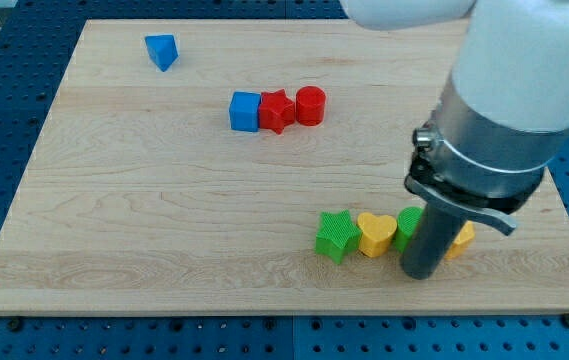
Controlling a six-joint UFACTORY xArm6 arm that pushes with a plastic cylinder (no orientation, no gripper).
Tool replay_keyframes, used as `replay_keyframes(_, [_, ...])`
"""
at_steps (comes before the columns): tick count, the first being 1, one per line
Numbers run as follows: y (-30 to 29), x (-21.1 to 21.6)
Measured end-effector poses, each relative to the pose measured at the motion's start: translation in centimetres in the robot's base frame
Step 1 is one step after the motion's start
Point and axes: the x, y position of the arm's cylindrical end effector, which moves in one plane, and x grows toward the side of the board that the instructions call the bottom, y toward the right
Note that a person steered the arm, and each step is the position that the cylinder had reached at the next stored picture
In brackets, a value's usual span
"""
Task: Push green star towads top center
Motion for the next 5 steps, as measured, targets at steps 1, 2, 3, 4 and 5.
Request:
replay_keyframes(1, [-1.3, 2.0])
replay_keyframes(2, [-5.7, 2.7])
replay_keyframes(3, [-9.5, 1.7])
replay_keyframes(4, [-9.6, -0.3])
replay_keyframes(5, [-8.7, -0.7])
